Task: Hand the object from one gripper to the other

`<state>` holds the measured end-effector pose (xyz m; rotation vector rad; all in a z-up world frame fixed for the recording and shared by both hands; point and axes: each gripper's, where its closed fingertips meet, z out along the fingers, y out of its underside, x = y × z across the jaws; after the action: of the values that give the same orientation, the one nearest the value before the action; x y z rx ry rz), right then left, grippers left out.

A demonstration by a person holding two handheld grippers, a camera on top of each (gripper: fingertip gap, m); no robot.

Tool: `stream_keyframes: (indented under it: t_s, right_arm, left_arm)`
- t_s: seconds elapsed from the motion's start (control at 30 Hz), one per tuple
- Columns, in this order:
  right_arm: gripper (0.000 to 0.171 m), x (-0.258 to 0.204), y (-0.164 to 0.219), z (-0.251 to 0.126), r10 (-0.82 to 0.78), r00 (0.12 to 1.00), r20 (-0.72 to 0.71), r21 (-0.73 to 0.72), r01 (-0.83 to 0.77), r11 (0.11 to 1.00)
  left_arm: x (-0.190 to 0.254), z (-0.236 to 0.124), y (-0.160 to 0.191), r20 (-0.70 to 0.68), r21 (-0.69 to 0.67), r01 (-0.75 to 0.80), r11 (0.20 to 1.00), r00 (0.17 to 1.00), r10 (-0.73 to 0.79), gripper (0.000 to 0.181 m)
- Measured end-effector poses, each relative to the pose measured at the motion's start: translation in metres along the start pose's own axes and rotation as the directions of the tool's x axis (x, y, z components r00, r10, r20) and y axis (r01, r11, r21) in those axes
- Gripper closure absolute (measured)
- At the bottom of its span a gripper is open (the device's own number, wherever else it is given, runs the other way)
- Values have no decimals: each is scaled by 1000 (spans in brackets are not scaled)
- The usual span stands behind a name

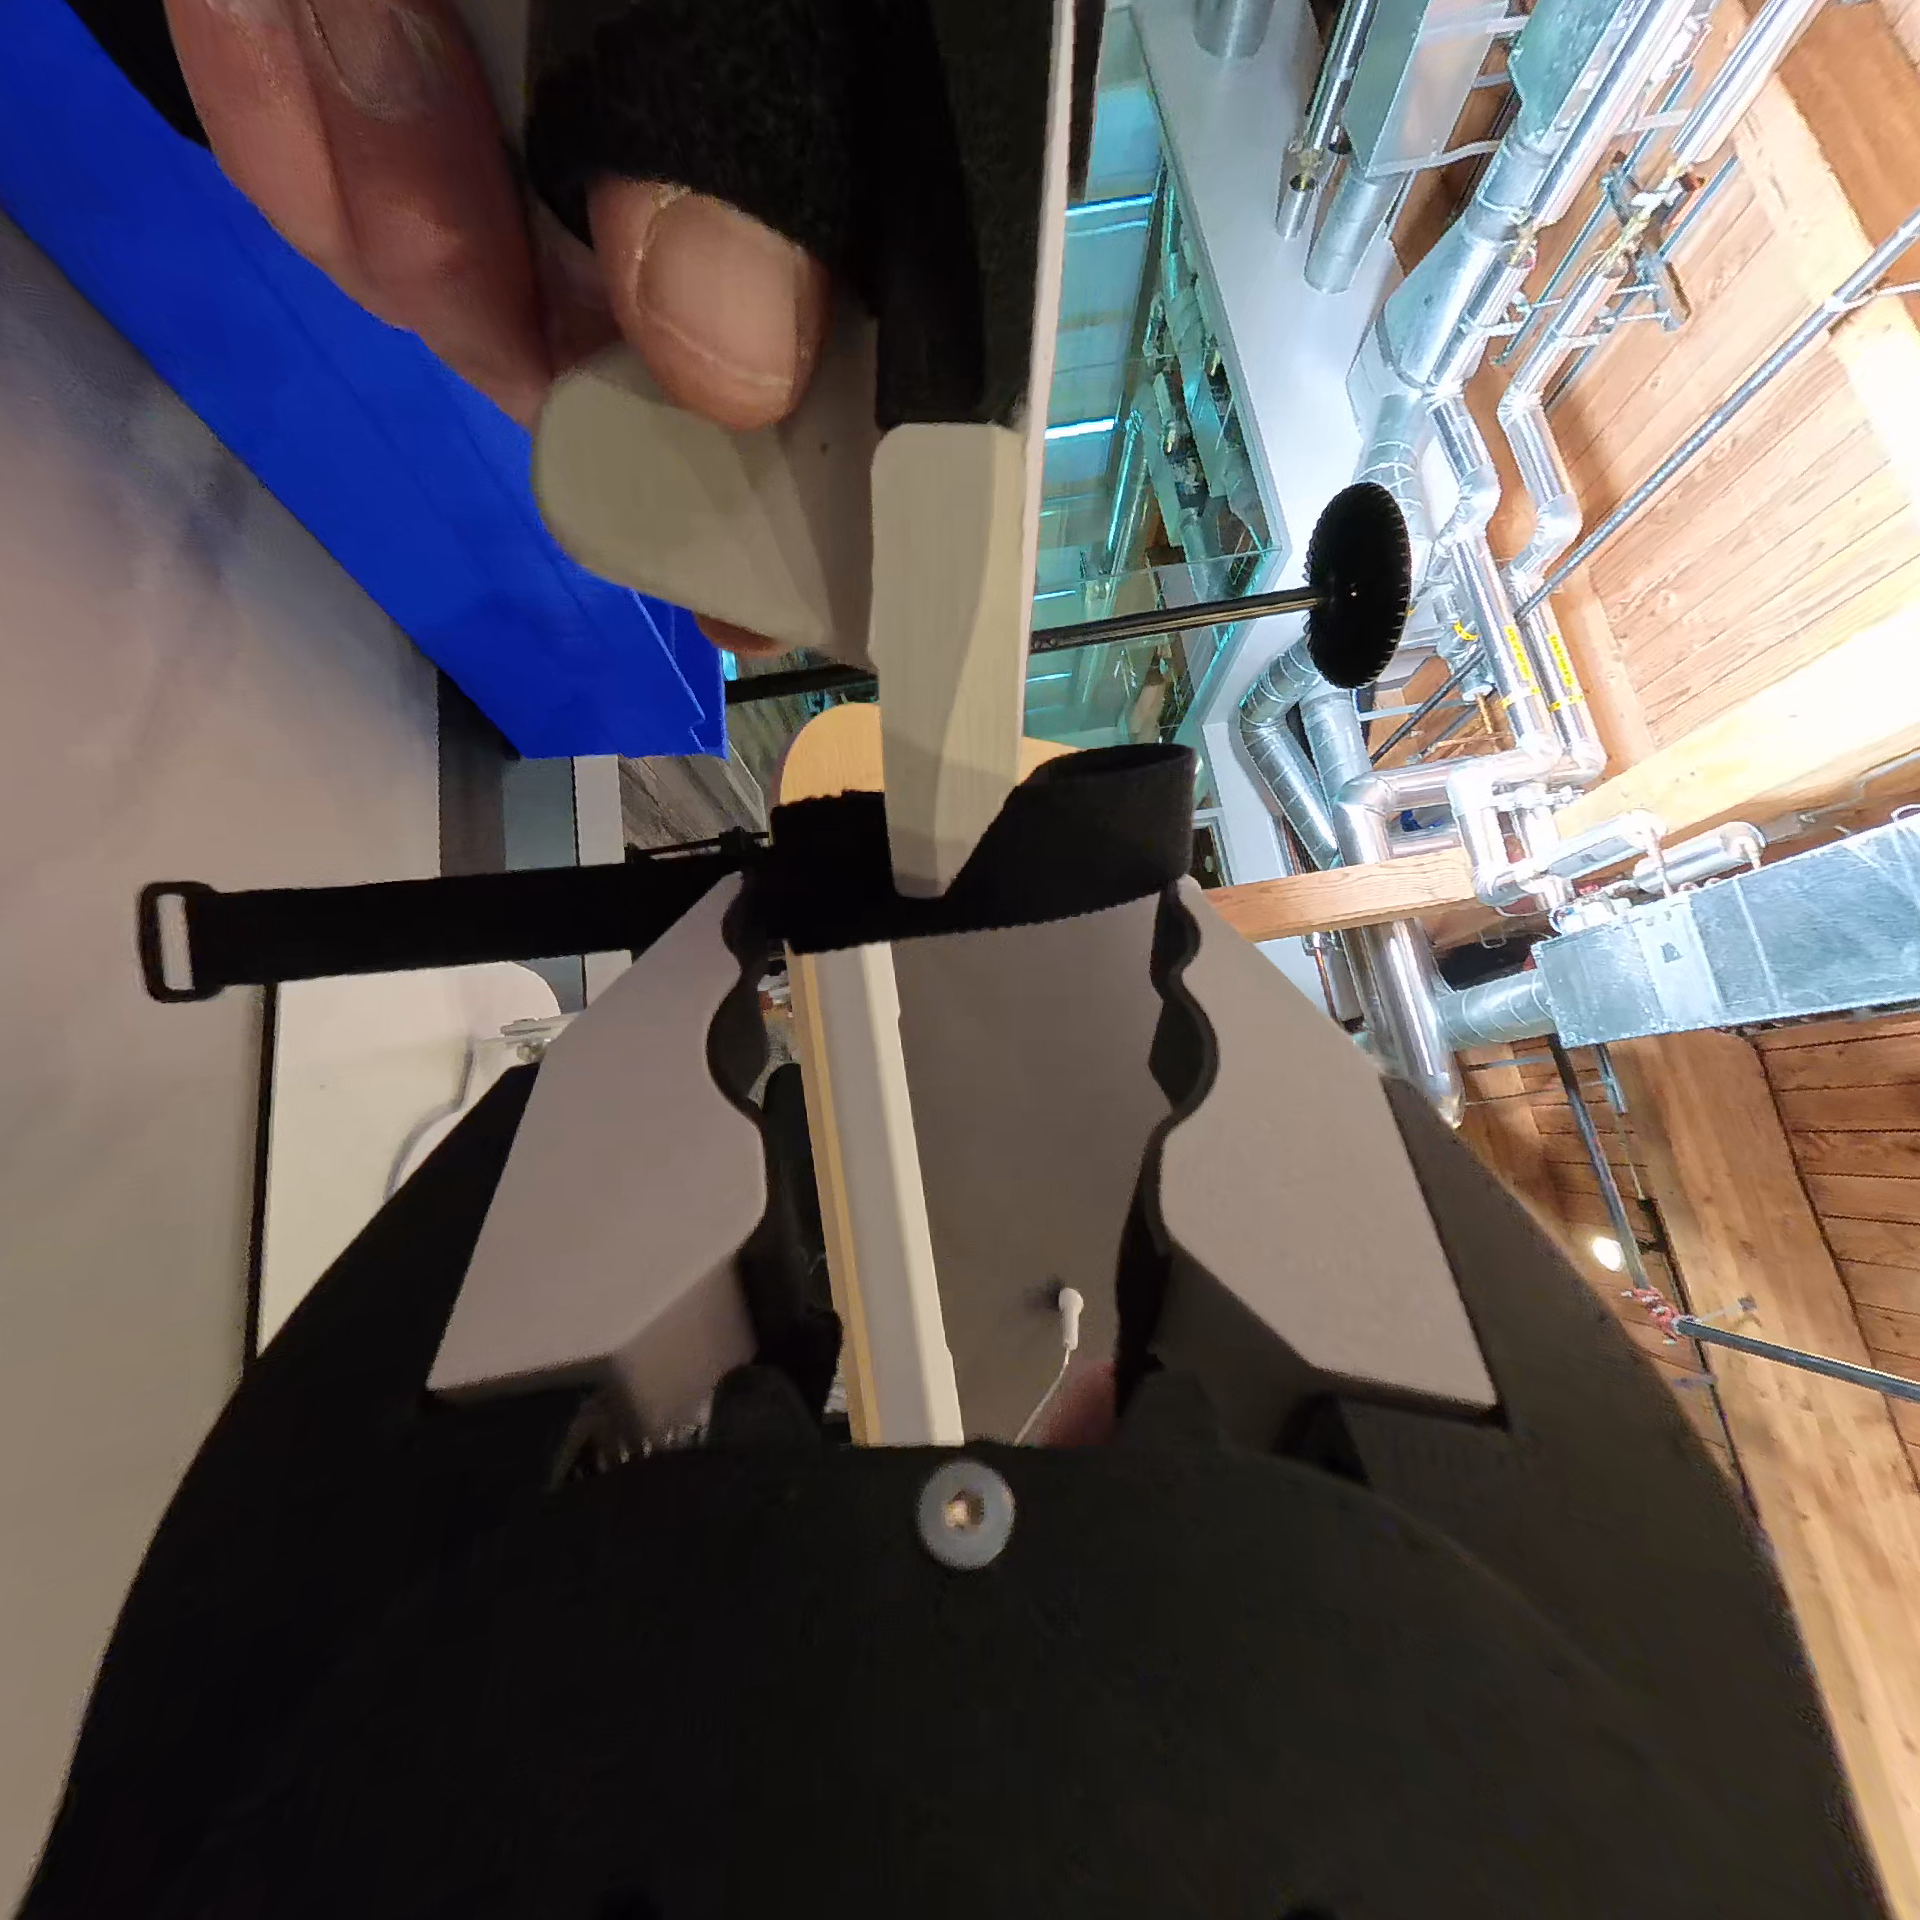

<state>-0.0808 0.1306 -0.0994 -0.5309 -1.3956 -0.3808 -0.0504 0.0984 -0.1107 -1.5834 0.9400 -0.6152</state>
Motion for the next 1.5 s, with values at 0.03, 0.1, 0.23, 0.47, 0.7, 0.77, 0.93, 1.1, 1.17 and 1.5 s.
stream_keyframes:
  t_s: [0.03,0.1,0.23,0.47,0.7,0.77,0.93,1.1,1.17,1.5]
  right_arm:
    - [95,1,0,0,-10,1000,-5,-1,10,1000]
    - [91,0,-3,0,-22,1000,-7,1,22,1000]
    - [89,-3,-2,1,-23,1000,-3,-4,23,1000]
    - [114,-4,1,0,-4,1000,19,-23,4,1000]
    - [143,-9,1,0,-28,999,26,-33,29,999]
    - [148,-8,1,-1,-25,999,28,-32,26,999]
    - [171,-17,1,-1,-1,996,84,-35,4,999]
    - [170,-17,-2,-3,31,995,95,-12,-30,999]
    - [160,-13,-2,-4,48,996,81,4,-48,999]
    - [81,-8,-6,-6,6,996,94,15,-8,1000]
  left_arm:
    - [-2,-1,0,1,2,12,1000,1000,-12,177]
    - [-3,-1,0,0,2,30,1000,1000,-30,177]
    - [-3,0,2,-5,-6,39,999,999,-39,177]
    - [4,3,3,-27,-14,32,999,999,-32,177]
    - [6,2,1,-35,-7,21,1000,999,-21,176]
    - [7,2,0,-34,-2,17,1000,999,-17,176]
    - [6,0,-4,-19,15,11,1000,1000,-10,176]
    - [7,-2,-6,-26,18,11,1000,1000,-10,177]
    - [5,-3,-8,-18,31,26,999,1000,-25,177]
    - [-2,-2,-3,6,6,58,998,998,-58,177]
